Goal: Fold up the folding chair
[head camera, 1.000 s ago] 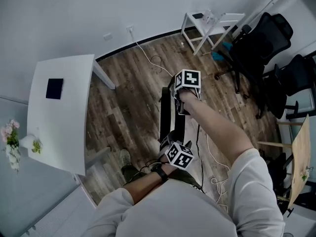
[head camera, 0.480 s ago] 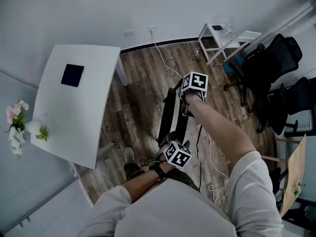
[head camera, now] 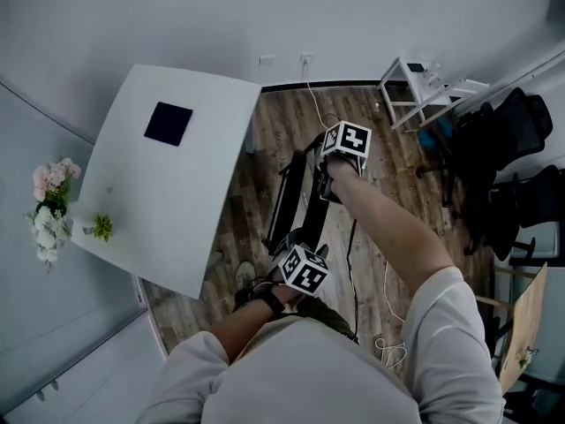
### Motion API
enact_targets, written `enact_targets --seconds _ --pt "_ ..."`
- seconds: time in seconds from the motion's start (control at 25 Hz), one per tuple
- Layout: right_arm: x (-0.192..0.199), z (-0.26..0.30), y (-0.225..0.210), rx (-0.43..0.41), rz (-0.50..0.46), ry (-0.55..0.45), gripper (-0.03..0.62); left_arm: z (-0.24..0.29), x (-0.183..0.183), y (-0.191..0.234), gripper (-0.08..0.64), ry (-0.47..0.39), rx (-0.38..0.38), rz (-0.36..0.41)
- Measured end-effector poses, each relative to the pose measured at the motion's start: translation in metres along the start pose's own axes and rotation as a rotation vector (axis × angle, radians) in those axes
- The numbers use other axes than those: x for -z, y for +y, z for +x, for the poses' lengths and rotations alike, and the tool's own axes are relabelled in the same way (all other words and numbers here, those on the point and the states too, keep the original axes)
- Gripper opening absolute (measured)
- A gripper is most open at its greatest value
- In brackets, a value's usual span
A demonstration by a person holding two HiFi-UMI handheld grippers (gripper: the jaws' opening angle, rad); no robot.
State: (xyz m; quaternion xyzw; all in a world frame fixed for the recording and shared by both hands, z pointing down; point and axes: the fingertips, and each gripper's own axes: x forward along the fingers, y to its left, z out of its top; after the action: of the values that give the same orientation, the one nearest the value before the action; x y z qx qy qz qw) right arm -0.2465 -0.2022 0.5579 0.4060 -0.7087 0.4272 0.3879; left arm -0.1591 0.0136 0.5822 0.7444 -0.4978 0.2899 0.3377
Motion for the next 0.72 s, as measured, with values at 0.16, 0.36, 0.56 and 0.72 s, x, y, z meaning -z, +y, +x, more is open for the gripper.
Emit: enact_targets --seconds 0.16,0.36,0.56,0.72 --pt "0.003 0.015 0.046 -0.019 0.001 0.008 0.092 -0.021 0.015 0.041 0.258 0.002 -0.021 -0.007" --pt "0.004 0.032 0.091 -0.030 -0.004 0.019 0.092 -0.042 0.028 0.083 0.255 0.003 -0.035 -0.016" --pt "0.004 0.049 0.126 -0.026 -0.023 0.025 0.094 -0.054 0.036 0.112 0.254 -0.012 -0.025 -0.046" --pt "0.003 0.061 0.144 -0.019 -0.018 0.005 0.100 -0.061 0.044 0.134 0.262 -0.025 -0.002 -0.052"
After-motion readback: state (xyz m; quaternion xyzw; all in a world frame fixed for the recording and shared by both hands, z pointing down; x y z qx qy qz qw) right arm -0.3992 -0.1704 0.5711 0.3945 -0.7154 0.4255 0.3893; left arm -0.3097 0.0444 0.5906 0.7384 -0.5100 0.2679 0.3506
